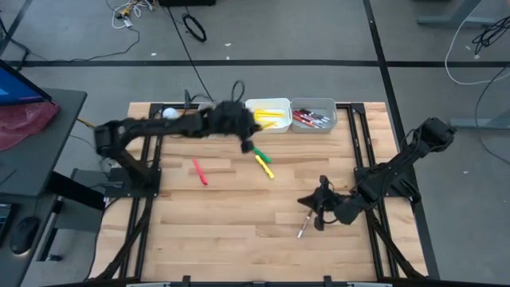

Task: Pick & Place Markers
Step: Put the yellow pen into the white bin

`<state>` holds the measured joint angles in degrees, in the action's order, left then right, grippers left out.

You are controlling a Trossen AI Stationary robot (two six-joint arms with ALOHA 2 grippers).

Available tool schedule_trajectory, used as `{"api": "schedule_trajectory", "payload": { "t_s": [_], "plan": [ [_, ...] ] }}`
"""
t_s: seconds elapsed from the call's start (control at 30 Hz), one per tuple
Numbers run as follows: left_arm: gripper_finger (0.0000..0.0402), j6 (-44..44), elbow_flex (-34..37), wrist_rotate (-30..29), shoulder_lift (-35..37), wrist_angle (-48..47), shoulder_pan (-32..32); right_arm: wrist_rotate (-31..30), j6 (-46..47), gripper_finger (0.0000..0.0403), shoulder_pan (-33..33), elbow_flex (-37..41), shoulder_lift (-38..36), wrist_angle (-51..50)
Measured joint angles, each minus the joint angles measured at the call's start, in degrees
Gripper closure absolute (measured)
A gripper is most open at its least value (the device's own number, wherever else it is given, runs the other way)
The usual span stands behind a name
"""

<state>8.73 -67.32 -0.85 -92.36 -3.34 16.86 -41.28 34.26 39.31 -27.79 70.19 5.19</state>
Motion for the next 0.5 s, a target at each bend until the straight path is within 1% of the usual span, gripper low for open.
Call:
{"api": "schedule_trajectory", "payload": {
  "t_s": [0.1,0.2,0.23,0.3,0.4,0.5],
  "plan": [
    [0.0366,7.87,-7.24,6.18,-6.85,0.26,4.18,-3.95,-1.36,0.0399,-1.09,0.07,0.02,1.05],
    [0.0366,12.86,-14.61,10.61,-14.67,0.06,7.22,-4.74,-1.60,0.0399,-2.77,0.09,0.04,2.28],
    [0.0366,13.62,-16.68,11.58,-16.91,-1.46,8.19,-4.62,-1.55,0.0399,-3.27,0.06,0.04,2.85],
    [0.0366,14.78,-21.36,11.86,-21.78,-2.12,9.96,-4.43,-0.57,0.0399,-3.80,0.07,0.04,2.91],
    [0.0364,16.35,-27.02,11.52,-27.31,-7.35,12.73,-4.15,0.40,0.0399,-3.93,0.07,0.04,3.50],
    [0.0360,17.92,-31.24,11.37,-31.51,-13.39,15.17,-4.13,0.72,0.0399,-3.93,0.06,0.04,4.11]
  ]
}}
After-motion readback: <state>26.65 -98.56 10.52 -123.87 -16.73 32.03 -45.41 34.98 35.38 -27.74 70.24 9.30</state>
